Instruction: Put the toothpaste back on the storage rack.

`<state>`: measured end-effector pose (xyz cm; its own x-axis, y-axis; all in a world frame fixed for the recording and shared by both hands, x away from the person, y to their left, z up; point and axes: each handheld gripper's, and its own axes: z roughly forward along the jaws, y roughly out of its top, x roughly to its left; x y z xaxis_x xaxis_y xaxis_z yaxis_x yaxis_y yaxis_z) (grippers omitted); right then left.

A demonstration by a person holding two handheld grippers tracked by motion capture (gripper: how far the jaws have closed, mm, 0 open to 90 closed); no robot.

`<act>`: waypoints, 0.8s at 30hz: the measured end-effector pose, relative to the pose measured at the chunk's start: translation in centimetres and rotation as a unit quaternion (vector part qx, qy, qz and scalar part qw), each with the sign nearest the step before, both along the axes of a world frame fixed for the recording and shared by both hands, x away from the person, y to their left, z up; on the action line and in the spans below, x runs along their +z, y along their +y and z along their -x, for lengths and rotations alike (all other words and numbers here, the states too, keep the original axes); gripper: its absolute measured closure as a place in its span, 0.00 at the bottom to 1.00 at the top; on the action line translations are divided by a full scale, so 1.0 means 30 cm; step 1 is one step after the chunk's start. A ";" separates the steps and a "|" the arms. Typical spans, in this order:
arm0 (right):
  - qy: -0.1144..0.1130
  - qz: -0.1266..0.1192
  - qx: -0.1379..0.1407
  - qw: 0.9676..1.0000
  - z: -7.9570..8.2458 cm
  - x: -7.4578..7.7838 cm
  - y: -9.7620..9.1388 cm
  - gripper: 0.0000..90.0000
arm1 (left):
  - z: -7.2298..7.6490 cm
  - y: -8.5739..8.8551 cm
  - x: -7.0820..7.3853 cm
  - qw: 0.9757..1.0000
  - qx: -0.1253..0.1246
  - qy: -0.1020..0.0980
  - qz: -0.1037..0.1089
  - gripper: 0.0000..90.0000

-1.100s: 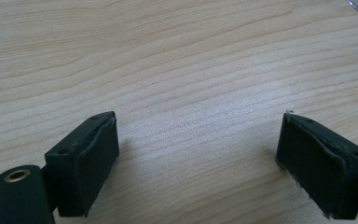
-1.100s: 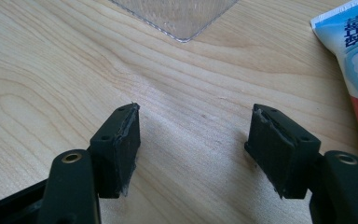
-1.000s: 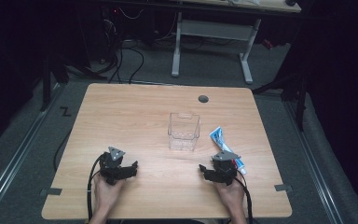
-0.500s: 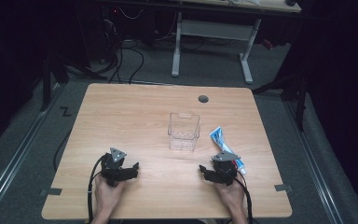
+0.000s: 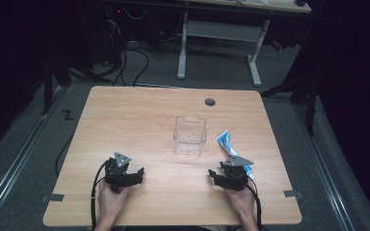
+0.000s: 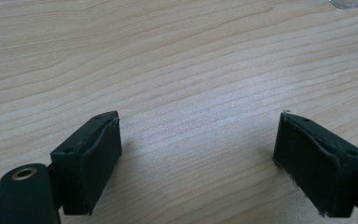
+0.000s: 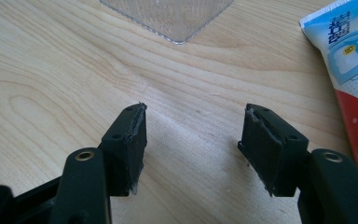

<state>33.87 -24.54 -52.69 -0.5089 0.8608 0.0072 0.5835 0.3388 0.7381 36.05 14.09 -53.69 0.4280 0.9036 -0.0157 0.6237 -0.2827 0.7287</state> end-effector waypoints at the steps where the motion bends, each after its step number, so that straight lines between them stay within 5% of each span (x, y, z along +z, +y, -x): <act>1: -0.003 0.001 0.000 1.000 0.003 0.004 -0.001 0.45 | 0.000 0.000 0.000 1.000 0.000 0.000 0.000 0.17; 19: -0.036 -0.018 0.001 0.999 0.049 0.046 -0.050 0.44 | -0.002 -0.003 0.000 1.000 -0.002 0.000 0.000 0.17; 24: -0.043 -0.042 -0.005 0.998 0.066 0.060 -0.078 0.44 | -0.002 -0.003 0.000 1.000 -0.003 0.001 0.000 0.17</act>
